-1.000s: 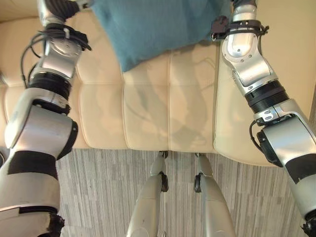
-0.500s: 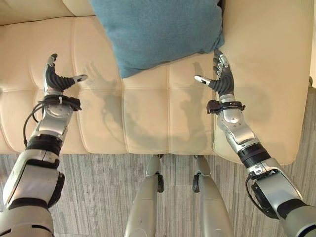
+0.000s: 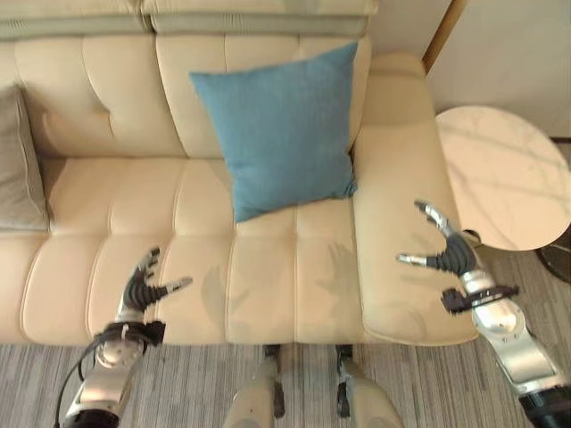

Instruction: Pick up all the scattered cushions and arrange them neatly on the sofa.

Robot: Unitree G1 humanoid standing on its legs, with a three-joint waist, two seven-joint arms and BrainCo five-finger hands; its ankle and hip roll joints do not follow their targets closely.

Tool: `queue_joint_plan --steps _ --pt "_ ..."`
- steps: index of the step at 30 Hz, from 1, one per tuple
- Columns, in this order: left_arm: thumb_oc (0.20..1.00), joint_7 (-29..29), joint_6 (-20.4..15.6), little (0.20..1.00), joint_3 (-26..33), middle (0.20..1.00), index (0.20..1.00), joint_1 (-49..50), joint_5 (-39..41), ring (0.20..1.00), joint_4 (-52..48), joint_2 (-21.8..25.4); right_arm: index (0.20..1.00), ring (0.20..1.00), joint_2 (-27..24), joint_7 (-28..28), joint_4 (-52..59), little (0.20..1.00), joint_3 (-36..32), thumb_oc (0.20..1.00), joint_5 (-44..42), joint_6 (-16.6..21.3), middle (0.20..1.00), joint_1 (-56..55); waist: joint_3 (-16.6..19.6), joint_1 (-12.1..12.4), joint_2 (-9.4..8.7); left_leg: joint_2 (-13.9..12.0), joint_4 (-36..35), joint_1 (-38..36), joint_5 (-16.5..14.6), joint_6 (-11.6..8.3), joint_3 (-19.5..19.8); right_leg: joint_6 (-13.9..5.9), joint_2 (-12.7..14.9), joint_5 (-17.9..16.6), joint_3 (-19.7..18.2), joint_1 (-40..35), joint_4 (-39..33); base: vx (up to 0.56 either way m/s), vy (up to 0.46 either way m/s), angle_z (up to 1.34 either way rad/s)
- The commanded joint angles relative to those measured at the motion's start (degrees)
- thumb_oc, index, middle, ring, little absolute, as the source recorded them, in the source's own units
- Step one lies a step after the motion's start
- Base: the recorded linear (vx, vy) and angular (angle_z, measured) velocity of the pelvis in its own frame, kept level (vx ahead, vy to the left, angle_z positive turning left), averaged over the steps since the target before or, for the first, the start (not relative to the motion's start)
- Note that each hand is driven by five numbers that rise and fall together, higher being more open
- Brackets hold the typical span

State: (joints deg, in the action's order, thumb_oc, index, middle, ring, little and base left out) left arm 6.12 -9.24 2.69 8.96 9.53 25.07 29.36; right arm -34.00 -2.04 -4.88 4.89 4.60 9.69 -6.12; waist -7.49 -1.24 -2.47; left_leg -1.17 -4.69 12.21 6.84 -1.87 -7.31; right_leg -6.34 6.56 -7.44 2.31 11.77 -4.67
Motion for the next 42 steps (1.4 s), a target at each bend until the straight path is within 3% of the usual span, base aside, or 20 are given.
queue_joint_plan --steps 1,6,8,9,11,13,16,18,19,23,25,26,27,28,30,31,35,42 --pt "1.0 -2.6 0.5 1.0 1.4 1.0 1.0 1.2 -6.1 1.0 9.4 -1.5 1.0 1.0 3.7 2.5 -12.2 1.0 0.0 1.0 3.3 -1.1 1.0 -2.5 4.0 -1.7 -1.36 -0.5 0.3 -7.9 -7.5 -1.11 -1.3 -5.65 5.2 -0.6 0.9 -1.6 0.3 0.01 0.17 -0.23" --pt "1.0 -2.4 0.9 1.0 1.5 1.0 1.0 2.4 -6.8 1.0 15.3 -2.9 1.0 1.0 5.5 1.5 -20.1 1.0 0.8 1.0 4.8 -2.1 1.0 -3.0 4.1 -2.1 -1.73 0.1 0.0 -10.1 -8.7 -0.45 -3.7 -6.55 4.7 -2.1 -0.8 -1.1 -0.3 -0.07 0.088 -0.31" --pt "1.0 -1.7 0.6 1.0 1.9 1.0 1.0 1.7 -5.4 1.0 16.9 -2.3 1.0 1.0 6.5 1.0 -22.0 1.0 1.4 1.0 3.7 -2.2 1.0 -2.0 2.6 -2.7 -2.32 0.0 0.4 -9.6 -8.0 -0.26 -5.6 -7.34 4.4 -5.4 -1.2 1.0 0.6 -0.25 0.025 -0.52" --pt "1.0 -1.3 0.6 1.0 2.2 1.0 1.0 1.0 -4.7 1.0 17.3 -1.7 1.0 1.0 7.4 0.6 -23.3 1.0 1.5 1.0 2.6 -2.4 1.0 -1.5 1.5 -2.3 -2.27 -0.5 1.3 -8.9 -7.5 -0.13 -6.6 -6.94 4.2 -4.8 0.7 1.7 2.6 -0.39 -0.007 -1.23" --pt "1.0 -0.4 0.7 1.0 3.0 1.0 1.0 0.2 -2.6 1.0 17.0 -0.8 1.0 1.0 8.9 0.4 -25.0 1.0 1.9 1.0 0.2 -2.6 1.0 -1.2 -0.2 -1.5 -1.63 -2.0 2.2 -7.2 -5.8 0.1 -7.6 -4.96 3.8 0.4 4.3 1.2 10.2 -0.4 0.007 -0.98" --pt "1.0 0.4 1.2 1.0 4.2 1.0 1.0 -0.1 -0.9 1.0 17.6 -0.3 1.0 1.0 10.0 -0.2 -26.5 1.0 1.3 1.0 -2.0 -2.6 1.0 -1.8 -0.6 -0.8 -0.75 -3.1 1.8 -6.6 -4.3 0.73 -7.9 -3.83 2.5 5.5 3.7 -0.2 21.1 -0.29 0.005 -0.05" --pt "1.0 0.3 1.3 1.0 4.9 1.0 1.0 1.4 -0.6 1.0 17.7 -0.4 1.0 1.0 10.6 -0.4 -26.3 1.0 -0.3 1.0 -3.2 -2.7 1.0 -3.5 0.0 0.0 -0.35 -4.0 1.4 -5.7 -2.7 0.65 -7.7 -2.94 0.4 7.8 1.6 -3.0 29.5 -0.18 -0.101 -0.21" --pt "1.0 0.0 1.1 1.0 4.7 1.0 1.0 2.2 -0.1 1.0 18.3 -1.2 1.0 1.0 11.0 -0.4 -26.5 1.0 -1.1 1.0 -4.9 -2.8 1.0 -3.8 1.1 0.8 -1.65 -3.9 1.7 -4.0 -1.5 -0.26 -7.6 -1.6 -1.8 13.9 1.6 -9.8 19.6 -0.17 -0.272 -0.12" --pt "1.0 0.2 1.1 1.0 4.7 1.0 1.0 1.8 0.4 1.0 19.2 -1.5 1.0 1.0 10.3 -1.1 -27.2 1.0 -1.1 1.0 -6.2 -2.7 1.0 -2.6 1.1 1.7 -1.85 -5.4 2.2 -0.2 2.0 -1.85 -7.7 0.09 -4.0 15.8 0.1 -10.5 13.3 -0.2 -0.276 -0.11" --pt "1.0 0.4 0.9 1.0 4.1 1.0 1.0 0.8 0.6 1.0 19.7 -1.8 1.0 1.0 8.2 -1.8 -27.1 1.0 -1.6 1.0 -6.2 -2.9 1.0 -2.1 0.8 1.6 -0.76 -7.3 0.7 3.2 5.7 -3.99 -6.9 1.37 -5.9 14.4 0.2 -9.4 8.0 -0.22 -0.2 -0.39" --pt "1.0 0.4 0.7 1.0 3.8 1.0 1.0 0.4 1.0 1.0 19.6 -1.9 1.0 1.0 7.4 -2.2 -27.5 1.0 -1.8 1.0 -6.2 -2.9 1.0 -1.6 0.3 1.7 -0.62 -7.4 0.9 4.2 5.7 -4.34 -6.0 1.5 -5.8 14.0 0.7 -8.7 7.7 -0.27 -0.114 0.0" --pt "1.0 0.2 0.5 1.0 3.8 1.0 1.0 -0.2 1.7 1.0 19.1 -2.1 1.0 1.0 6.3 -2.7 -27.4 1.0 -2.1 1.0 -6.3 -3.0 1.0 -1.1 -0.9 1.3 -1.32 -5.0 5.7 5.0 1.7 -3.72 -1.3 1.39 -4.9 12.0 1.7 -6.8 7.6 -0.37 -0.138 0.12" --pt "1.0 0.2 0.3 1.0 3.9 1.0 1.0 -0.1 1.9 1.0 18.9 -2.1 1.0 1.0 6.4 -2.6 -27.5 1.0 -2.3 1.0 -6.4 -2.9 1.0 -1.3 -1.0 0.8 -2.02 -4.1 8.8 3.9 -1.8 -3.43 -0.4 1.31 -3.9 10.7 2.2 -6.0 7.4 -0.45 -0.15 0.14" --pt "1.0 -1.0 1.7 1.0 3.7 1.0 1.0 -5.0 2.6 1.0 26.4 -0.5 1.0 1.0 5.7 -1.8 -27.6 1.0 -1.6 1.0 -6.5 -3.1 1.0 -0.9 -0.5 -0.6 -2.55 -4.1 10.8 2.0 -4.5 -3.44 -1.4 1.09 -3.4 9.8 2.1 -5.4 7.1 -0.19 -0.058 0.2" --pt "1.0 -0.5 1.4 1.0 3.1 1.0 1.0 -7.4 1.7 1.0 28.5 1.1 1.0 1.0 5.3 -1.4 -28.5 1.0 -0.6 1.0 -6.5 -3.7 1.0 0.1 0.8 -1.9 -3.01 -3.2 12.9 -1.9 -8.8 -2.79 -1.8 1.11 -3.0 9.1 1.5 -6.0 5.9 -0.05 0.007 0.37" --pt "1.0 -0.7 1.6 1.0 3.2 1.0 1.0 -7.4 2.2 1.0 29.4 0.9 1.0 1.0 5.3 -1.0 -28.7 1.0 -0.2 1.0 -6.5 -3.9 1.0 -0.1 1.3 -2.3 -2.68 -3.1 11.8 -4.2 -9.4 -2.6 -1.9 1.1 -3.4 9.3 1.5 -6.3 5.7 0.01 0.043 0.18" --pt "1.0 -1.9 2.9 1.0 2.1 1.0 1.0 -8.8 0.4 1.0 35.0 1.7 1.0 1.0 5.3 -1.0 -32.3 1.0 -0.4 1.0 -7.2 -4.8 1.0 0.7 6.3 -4.7 -0.84 -4.0 1.4 -11.7 -7.0 -3.42 -6.1 0.42 -5.0 8.2 2.3 -8.4 2.5 0.08 0.084 0.03" --pt "1.0 -1.5 3.4 1.0 2.7 1.0 1.0 -9.7 0.1 1.0 38.0 1.9 1.0 1.0 5.9 -1.2 -33.6 1.0 0.2 1.0 -7.5 -5.0 1.0 1.7 7.9 -4.6 -0.6 -3.7 -0.3 -13.7 -7.1 -3.52 -6.6 -0.16 -4.8 6.5 1.8 -10.0 0.1 0.0 0.065 -0.09"
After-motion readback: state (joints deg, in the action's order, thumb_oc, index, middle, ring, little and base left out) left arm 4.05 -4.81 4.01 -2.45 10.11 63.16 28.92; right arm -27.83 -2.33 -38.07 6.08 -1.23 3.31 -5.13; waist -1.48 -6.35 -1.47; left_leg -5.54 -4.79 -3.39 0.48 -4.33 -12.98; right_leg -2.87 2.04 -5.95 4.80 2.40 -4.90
